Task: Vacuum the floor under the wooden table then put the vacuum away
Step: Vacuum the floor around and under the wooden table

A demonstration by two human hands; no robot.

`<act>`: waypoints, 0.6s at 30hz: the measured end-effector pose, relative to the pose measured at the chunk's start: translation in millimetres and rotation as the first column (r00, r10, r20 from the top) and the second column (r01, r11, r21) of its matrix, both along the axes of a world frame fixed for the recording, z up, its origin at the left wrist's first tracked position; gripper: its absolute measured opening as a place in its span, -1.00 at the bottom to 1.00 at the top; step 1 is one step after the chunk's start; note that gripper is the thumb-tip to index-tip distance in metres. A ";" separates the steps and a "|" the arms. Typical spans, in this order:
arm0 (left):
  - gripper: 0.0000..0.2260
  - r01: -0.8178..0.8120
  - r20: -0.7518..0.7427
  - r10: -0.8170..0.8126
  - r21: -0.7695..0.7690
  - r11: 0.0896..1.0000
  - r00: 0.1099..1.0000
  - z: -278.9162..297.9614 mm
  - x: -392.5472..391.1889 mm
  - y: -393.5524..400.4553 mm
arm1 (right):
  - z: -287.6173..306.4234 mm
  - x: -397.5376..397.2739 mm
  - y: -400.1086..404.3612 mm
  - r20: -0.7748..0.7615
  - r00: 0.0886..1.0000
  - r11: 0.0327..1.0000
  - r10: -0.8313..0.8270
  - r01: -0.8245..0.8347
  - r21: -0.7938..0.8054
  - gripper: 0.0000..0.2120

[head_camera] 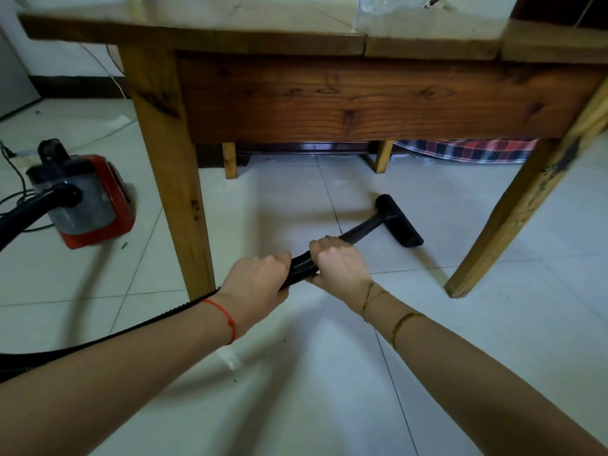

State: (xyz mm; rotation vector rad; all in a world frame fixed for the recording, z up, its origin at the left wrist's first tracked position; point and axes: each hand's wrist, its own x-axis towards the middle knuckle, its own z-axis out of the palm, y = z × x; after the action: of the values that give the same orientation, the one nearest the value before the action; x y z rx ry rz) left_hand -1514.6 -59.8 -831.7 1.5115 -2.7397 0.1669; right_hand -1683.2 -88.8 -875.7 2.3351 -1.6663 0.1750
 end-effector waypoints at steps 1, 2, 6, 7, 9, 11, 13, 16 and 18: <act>-0.82 0.002 0.003 -0.002 -0.005 1.000 1.000 2.5 8.0 2.7 | 4.4 7.2 2.1 0.000 1.000 0.999 0.010 -0.010 0.030 -0.64; -0.81 0.002 0.005 -0.002 -0.011 1.000 1.000 4.8 15.0 4.7 | 7.0 13.5 3.3 -0.017 1.000 1.000 0.011 -0.011 0.026 -0.65; -0.80 -0.003 0.022 0.004 -0.039 0.999 1.000 10.2 27.6 7.6 | 10.4 25.4 4.1 -0.045 0.999 0.999 -0.018 0.019 0.027 -0.59; -0.79 -0.004 0.026 0.005 -0.039 0.999 1.000 10.0 26.0 7.3 | 8.6 23.5 2.8 -0.038 0.999 0.999 0.006 -0.005 0.042 -0.61; -0.79 -0.002 0.026 0.003 -0.029 1.000 1.000 7.4 17.6 5.1 | 6.6 14.4 0.9 -0.009 1.000 0.999 0.024 -0.023 0.048 -0.64; -0.79 0.005 0.023 -0.005 -0.022 1.000 1.000 1.9 2.4 1.3 | 2.6 -0.9 -0.4 0.018 1.000 0.998 0.003 -0.004 0.065 -0.65; -0.79 0.011 0.029 -0.011 -0.010 1.000 1.000 -4.4 -17.6 -4.2 | -4.2 -19.3 -2.0 0.032 0.999 0.994 -0.036 0.032 0.103 -0.66; -0.78 0.030 0.026 -0.030 0.013 0.999 0.999 -13.9 -51.2 -14.1 | -16.7 -52.0 -6.4 0.017 0.995 0.990 -0.102 0.100 0.103 -0.67; -0.78 0.049 0.021 -0.049 0.023 0.999 0.999 -19.0 -71.8 -21.1 | -20.6 -72.2 -8.9 -0.006 0.989 0.983 -0.149 0.149 0.107 -0.68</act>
State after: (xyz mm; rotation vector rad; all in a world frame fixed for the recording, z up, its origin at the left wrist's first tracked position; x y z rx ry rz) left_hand -1586.4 -80.9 -850.7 1.4545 -2.8020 0.1536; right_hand -1755.4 -97.7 -896.3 2.2727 -1.8862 0.0604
